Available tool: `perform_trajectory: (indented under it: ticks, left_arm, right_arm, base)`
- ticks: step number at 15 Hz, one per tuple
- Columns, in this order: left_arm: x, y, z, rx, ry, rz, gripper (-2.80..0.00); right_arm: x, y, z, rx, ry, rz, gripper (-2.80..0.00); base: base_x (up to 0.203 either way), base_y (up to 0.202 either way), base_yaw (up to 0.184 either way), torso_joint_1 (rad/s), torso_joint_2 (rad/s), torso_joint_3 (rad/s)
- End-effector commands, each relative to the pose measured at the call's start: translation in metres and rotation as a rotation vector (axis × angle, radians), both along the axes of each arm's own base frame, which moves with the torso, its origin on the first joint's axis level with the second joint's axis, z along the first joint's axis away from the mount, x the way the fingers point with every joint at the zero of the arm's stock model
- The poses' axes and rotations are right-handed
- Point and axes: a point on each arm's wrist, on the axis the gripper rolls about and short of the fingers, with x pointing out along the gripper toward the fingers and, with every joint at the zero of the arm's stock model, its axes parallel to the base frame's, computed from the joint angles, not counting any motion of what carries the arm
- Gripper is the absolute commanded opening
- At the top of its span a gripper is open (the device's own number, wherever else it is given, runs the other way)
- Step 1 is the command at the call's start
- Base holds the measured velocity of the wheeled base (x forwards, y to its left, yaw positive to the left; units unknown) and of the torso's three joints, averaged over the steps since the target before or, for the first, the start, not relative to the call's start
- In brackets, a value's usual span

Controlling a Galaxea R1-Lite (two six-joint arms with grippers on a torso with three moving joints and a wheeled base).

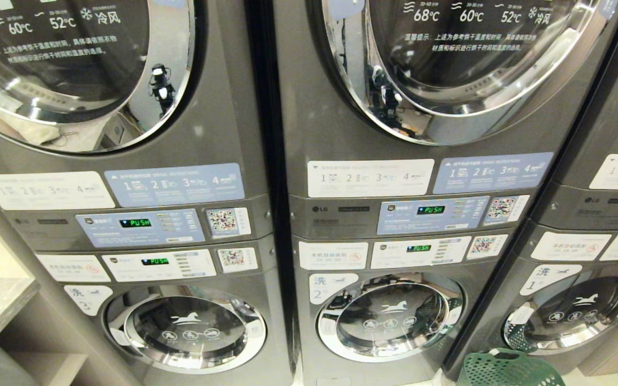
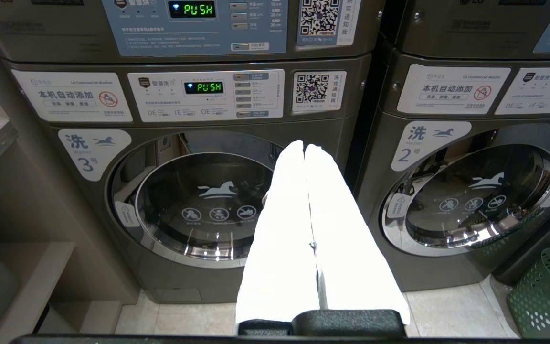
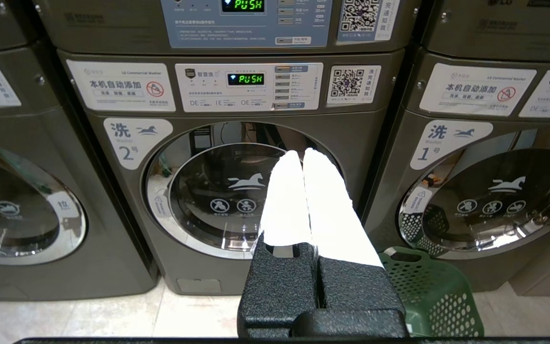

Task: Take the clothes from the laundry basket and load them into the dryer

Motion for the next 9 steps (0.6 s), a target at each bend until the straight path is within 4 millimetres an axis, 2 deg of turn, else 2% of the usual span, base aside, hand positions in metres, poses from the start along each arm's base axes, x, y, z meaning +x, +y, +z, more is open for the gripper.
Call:
perform_trajectory:
  ticks: [1, 9]
  left_arm:
    - [0.0000, 0.0000, 0.0000, 0.000, -0.001, 0.001, -2.80]
    - [0.0000, 0.0000, 0.0000, 0.000, -0.001, 0.001, -2.80]
  right_arm:
    - [0.0001, -0.0001, 0.0001, 0.013, 0.001, -0.005, -2.80]
    - [0.0001, -0.0002, 0.0001, 0.015, 0.001, -0.008, -2.80]
  base:
    - [0.000, 0.000, 0.000, 0.000, 0.00, 0.000]
    - [0.000, 0.000, 0.000, 0.000, 0.00, 0.000]
